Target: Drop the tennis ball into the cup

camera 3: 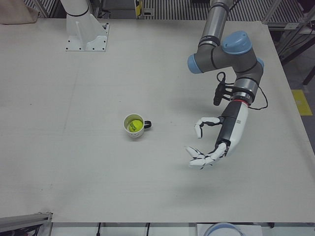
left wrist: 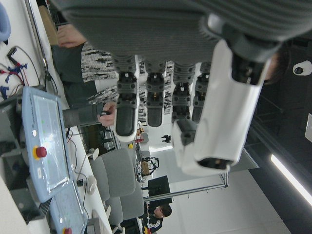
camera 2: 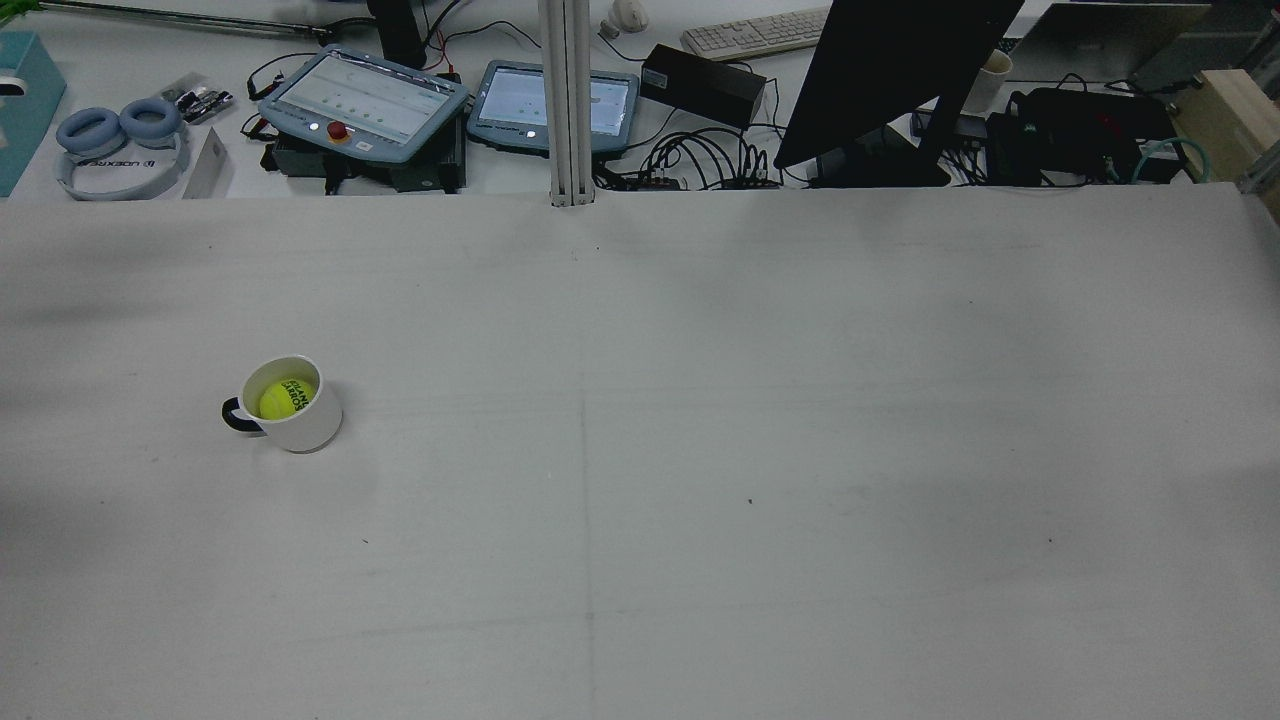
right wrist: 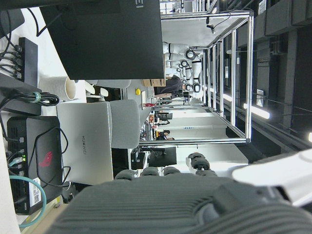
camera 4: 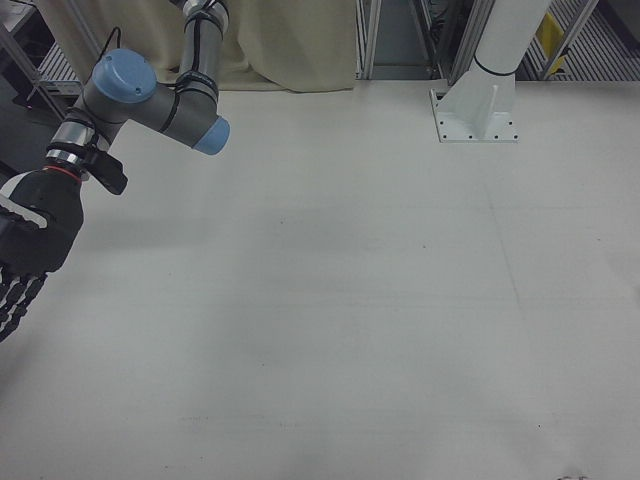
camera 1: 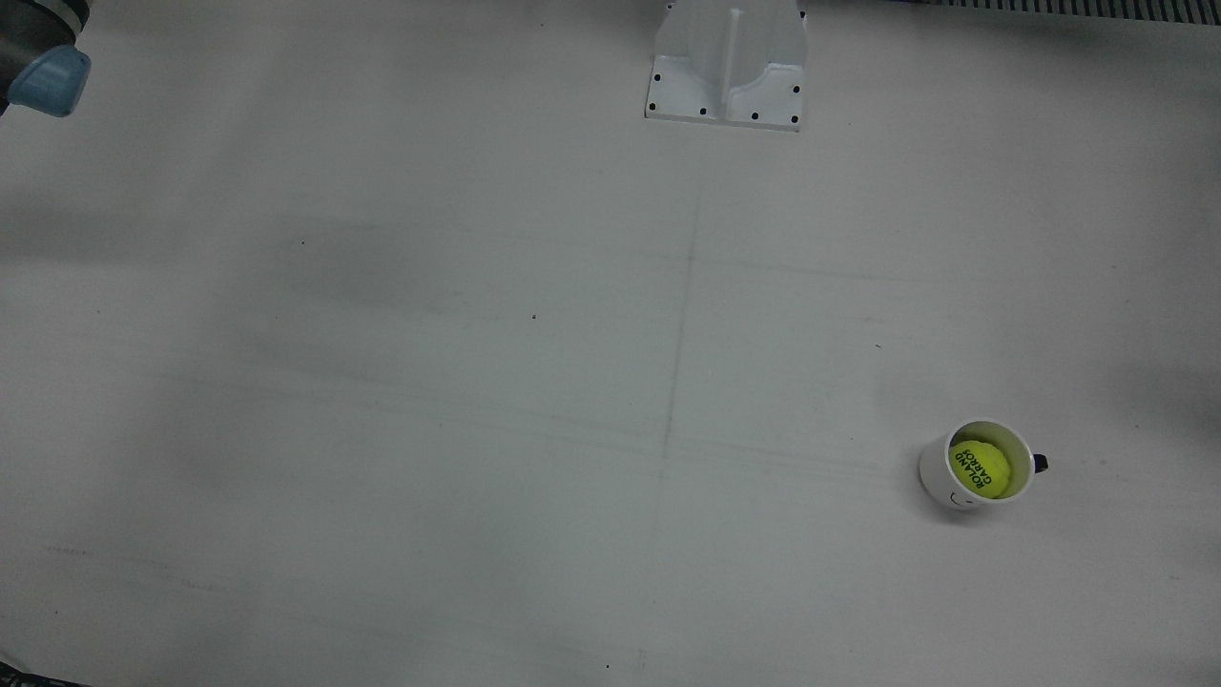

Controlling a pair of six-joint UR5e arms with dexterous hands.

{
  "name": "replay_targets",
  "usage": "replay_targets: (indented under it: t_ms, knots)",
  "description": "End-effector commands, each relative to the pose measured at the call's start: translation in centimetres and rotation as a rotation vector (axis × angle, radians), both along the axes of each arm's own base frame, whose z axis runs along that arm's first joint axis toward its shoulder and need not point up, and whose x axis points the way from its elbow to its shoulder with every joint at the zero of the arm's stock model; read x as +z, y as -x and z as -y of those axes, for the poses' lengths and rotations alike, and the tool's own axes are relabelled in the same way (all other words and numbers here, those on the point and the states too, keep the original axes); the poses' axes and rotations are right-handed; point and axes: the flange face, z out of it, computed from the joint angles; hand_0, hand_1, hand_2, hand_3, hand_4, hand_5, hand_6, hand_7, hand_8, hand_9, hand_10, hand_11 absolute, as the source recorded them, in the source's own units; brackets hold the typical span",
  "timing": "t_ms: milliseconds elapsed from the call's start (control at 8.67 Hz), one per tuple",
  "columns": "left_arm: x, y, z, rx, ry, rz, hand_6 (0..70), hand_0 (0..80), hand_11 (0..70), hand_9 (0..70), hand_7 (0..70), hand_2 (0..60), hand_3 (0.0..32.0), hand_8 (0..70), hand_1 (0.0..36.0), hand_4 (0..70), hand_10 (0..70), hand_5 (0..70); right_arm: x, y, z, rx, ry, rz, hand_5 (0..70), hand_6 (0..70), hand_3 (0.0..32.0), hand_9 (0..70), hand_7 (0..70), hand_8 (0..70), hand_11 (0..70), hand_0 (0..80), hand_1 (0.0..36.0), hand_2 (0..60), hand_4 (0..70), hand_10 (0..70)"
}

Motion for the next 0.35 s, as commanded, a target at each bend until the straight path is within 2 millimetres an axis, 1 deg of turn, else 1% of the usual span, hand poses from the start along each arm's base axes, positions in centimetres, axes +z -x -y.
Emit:
replay_targets:
  t_ms: [0, 115, 231]
  knots:
    - [1.25, 3.71, 0.19, -0.059, 0.043, 0.01, 47.7, 80.0, 49.0, 28.2, 37.6, 60.0, 0.0, 25.7, 36.0, 25.5, 31.9, 22.6, 0.03, 0.0, -0.02, 0.0, 0.001, 0.0, 0.0, 0.0, 0.0, 0.0, 0.0, 0.0, 0.0, 0.0, 0.0, 0.0, 0.0, 0.0]
    - [1.44, 3.92, 0.06, -0.062, 0.047, 0.011, 58.4, 80.0, 49.2, 28.0, 36.4, 60.0, 0.0, 27.9, 36.0, 26.0, 32.1, 24.6, 0.01, 0.0, 0.0, 0.0, 0.0, 0.0, 0.0, 0.0, 0.0, 0.0, 0.0, 0.0, 0.0, 0.0, 0.0, 0.0, 0.0, 0.0]
    - [1.94, 4.08, -0.26, -0.063, 0.053, 0.01, 52.1, 80.0, 49.3, 28.2, 37.5, 60.0, 0.0, 26.6, 36.0, 26.1, 32.2, 23.5, 0.03, 0.0, -0.02, 0.0, 0.001, 0.0, 0.0, 0.0, 0.0, 0.0, 0.0, 0.0, 0.0, 0.0, 0.0, 0.0, 0.0, 0.0]
